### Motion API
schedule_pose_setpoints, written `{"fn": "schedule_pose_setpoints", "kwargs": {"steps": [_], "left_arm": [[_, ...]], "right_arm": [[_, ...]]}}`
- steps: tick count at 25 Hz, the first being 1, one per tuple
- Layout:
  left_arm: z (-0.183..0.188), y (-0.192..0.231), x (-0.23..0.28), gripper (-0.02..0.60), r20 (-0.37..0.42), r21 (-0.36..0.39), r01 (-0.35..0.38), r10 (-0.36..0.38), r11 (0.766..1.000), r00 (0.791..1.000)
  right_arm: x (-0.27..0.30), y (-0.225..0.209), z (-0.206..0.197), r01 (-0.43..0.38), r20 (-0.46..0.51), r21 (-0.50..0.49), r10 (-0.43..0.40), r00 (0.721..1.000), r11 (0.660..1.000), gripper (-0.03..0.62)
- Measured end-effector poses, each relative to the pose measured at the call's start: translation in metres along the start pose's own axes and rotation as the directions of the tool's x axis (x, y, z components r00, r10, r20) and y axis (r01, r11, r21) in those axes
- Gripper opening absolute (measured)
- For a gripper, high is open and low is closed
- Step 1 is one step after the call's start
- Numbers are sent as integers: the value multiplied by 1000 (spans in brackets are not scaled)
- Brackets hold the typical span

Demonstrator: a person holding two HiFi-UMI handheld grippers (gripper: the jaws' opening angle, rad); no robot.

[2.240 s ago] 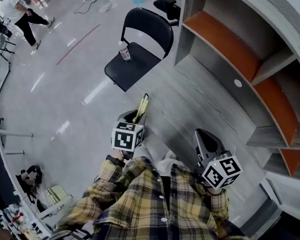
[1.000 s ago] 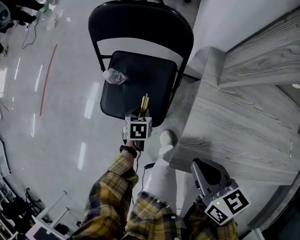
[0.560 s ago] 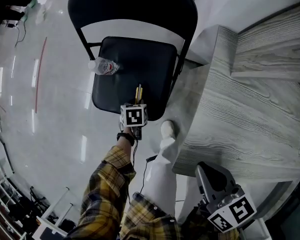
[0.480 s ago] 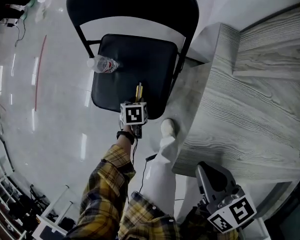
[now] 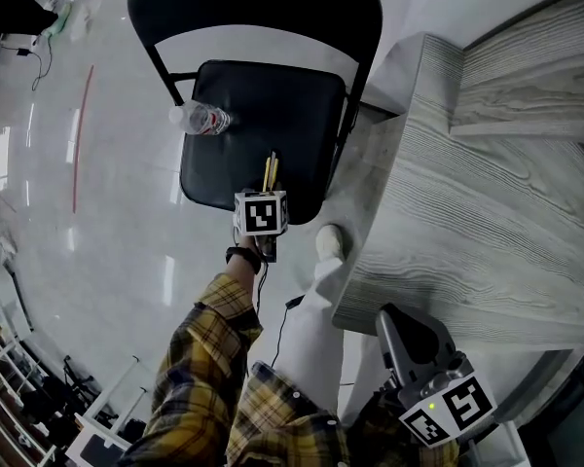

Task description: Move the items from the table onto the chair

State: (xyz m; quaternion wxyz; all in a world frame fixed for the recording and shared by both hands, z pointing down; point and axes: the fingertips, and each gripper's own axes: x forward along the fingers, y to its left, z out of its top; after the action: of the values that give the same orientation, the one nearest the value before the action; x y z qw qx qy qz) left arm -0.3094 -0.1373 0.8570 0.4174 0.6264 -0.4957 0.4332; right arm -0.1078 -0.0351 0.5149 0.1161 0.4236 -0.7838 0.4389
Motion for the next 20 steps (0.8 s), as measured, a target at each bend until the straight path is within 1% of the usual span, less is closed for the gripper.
{"fn": "schedule_pose_setpoints", "kwargs": {"steps": [5,8,10,12,15,18,20], "left_arm": [[11,-4,-33,124,40,-24,9,-8,1000,999],[20,-15,-67,124,88,-33,47,-44,998,995],[25,-27,-99,123,124,-16,71,-68,997,990],[32,-42,-136,120,166,22,83,-86,996,982],[50,-72,-193,94,244,99,96,-118,990,963],[71,-113,-253,71,321,173,115,-167,978,932],[78,-146,-298,49,364,199,136,-202,970,909]], "right_arm": [[-15,3,10,7,38,-19,-6,999,1000,18],[-34,6,22,15,65,-39,-12,998,999,18],[-52,11,32,19,82,-56,-14,997,998,18],[-74,14,42,27,101,-76,-19,995,997,18],[-109,13,62,33,149,-102,-17,989,994,18],[-153,4,85,53,228,-115,-26,973,992,18],[-191,-4,98,80,271,-121,-44,961,990,18]]}}
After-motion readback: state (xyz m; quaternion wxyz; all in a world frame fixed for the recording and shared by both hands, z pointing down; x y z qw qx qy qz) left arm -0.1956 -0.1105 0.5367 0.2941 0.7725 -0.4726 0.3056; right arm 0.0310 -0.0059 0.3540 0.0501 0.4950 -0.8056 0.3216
